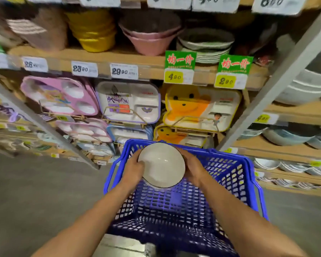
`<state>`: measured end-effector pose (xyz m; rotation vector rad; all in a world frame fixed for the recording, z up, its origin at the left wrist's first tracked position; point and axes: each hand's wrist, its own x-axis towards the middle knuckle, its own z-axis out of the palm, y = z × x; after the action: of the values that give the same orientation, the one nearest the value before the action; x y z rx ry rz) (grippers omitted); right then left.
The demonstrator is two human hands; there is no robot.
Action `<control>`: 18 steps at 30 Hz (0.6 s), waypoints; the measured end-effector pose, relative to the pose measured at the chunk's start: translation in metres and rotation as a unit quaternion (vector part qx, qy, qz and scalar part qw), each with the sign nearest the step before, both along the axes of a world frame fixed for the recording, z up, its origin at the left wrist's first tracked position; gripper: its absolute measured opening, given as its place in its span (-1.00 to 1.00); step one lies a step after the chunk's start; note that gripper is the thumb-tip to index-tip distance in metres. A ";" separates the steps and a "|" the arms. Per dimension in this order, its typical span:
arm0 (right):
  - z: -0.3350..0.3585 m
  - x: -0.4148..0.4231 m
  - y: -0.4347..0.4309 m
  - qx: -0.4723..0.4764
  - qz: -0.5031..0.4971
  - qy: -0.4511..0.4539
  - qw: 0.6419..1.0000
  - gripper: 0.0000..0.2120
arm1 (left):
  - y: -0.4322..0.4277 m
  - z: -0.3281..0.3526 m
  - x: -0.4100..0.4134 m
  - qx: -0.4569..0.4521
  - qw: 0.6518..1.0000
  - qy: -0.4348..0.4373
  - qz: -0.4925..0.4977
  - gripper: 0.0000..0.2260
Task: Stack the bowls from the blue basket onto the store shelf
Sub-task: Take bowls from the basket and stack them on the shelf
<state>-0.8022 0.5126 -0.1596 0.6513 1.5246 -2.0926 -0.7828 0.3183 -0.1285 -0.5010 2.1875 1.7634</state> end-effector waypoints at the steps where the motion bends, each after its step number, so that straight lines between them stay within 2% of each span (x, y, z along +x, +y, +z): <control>1: 0.017 0.003 0.001 -0.011 -0.010 0.024 1.000 -0.71 | 0.001 0.015 0.000 0.017 1.000 0.011 0.004 -0.46; 5: 0.090 0.011 -0.003 -0.069 -0.080 0.116 0.988 -0.65 | 0.012 0.078 0.000 0.073 0.995 0.066 0.012 -0.52; 7: 0.126 0.015 -0.003 -0.105 -0.123 0.145 0.976 -0.69 | 0.020 0.106 0.000 0.102 0.990 0.097 0.019 -0.58; 10: 0.175 0.020 0.003 -0.109 -0.164 0.162 0.967 -0.73 | 0.033 0.142 0.003 0.154 0.977 0.147 0.032 -0.67; 12: 0.199 0.026 0.010 -0.121 -0.176 0.180 0.960 -0.69 | 0.042 0.165 0.007 0.190 0.965 0.178 0.021 -0.68; 18: 0.255 0.049 0.038 -0.177 -0.217 0.201 0.939 -0.74 | 0.084 0.225 0.014 0.289 0.926 0.242 0.032 -0.69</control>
<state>-0.7534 0.5505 0.0950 0.4711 1.2109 -2.8941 -0.7693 0.4020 0.0961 0.0127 1.7653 2.6483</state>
